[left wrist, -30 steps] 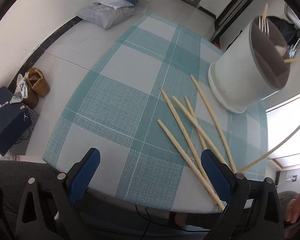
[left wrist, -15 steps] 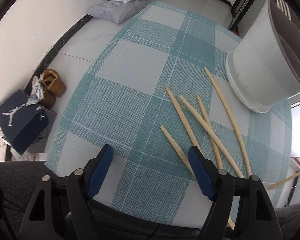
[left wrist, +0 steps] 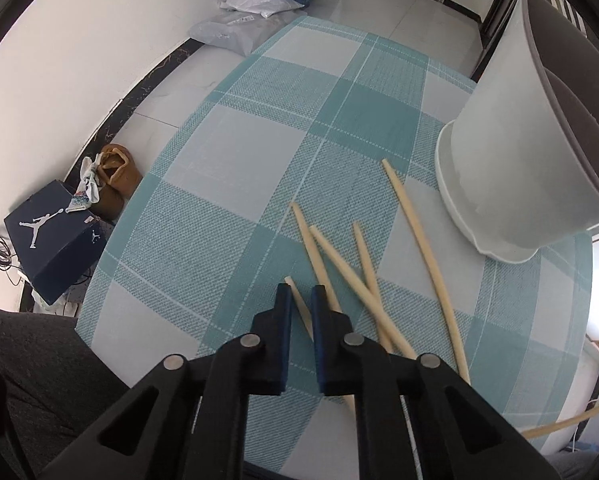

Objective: Organize utensils
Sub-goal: 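Lower the left gripper onto the chopsticks and grasp one while the right holds its chopstick, then carry a chopstick in each gripper up above the utensil holder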

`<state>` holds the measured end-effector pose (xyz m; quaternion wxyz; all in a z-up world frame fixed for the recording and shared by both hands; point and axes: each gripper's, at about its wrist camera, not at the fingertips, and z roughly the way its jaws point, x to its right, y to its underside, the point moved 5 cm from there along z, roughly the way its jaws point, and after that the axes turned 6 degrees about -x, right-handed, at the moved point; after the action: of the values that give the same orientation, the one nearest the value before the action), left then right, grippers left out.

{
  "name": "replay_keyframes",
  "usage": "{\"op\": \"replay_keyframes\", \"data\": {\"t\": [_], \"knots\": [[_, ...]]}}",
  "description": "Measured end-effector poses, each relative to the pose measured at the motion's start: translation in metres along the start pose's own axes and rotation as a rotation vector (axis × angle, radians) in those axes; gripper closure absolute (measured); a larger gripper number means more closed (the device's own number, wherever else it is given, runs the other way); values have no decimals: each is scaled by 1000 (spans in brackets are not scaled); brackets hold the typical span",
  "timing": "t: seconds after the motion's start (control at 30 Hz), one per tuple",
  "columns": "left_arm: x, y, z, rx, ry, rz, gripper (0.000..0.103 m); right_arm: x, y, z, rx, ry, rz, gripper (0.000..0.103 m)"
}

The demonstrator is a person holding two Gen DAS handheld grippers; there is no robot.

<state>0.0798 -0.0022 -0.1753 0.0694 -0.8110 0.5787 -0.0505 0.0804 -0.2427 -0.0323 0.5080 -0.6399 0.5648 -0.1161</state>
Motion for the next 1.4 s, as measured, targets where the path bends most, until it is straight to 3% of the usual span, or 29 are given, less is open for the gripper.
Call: {"op": "replay_keyframes", "data": {"t": [0.17,0.37,0.53,0.73,0.97,1.13,1.4], "knots": [[0,-7,2,34,11,-11,102,4,-1,1,-7,4,8,99],[-10,-17,1,59,108,-40,102,0,1,3,-10,11,-5,99],[-13,-23,-25,165,185,-33,102,-5,4,5,-13,18,-27,99],[-7,-22,-79,369,285,32,102,-8,9,11,-31,26,-32,99],[2,-10,-118,513,337,131,102,-15,19,15,-53,44,-45,99],[2,0,-134,574,359,189,102,-18,25,17,-66,64,-50,99],[-6,7,-151,609,406,192,102,-34,30,17,-72,80,-94,99]]}}
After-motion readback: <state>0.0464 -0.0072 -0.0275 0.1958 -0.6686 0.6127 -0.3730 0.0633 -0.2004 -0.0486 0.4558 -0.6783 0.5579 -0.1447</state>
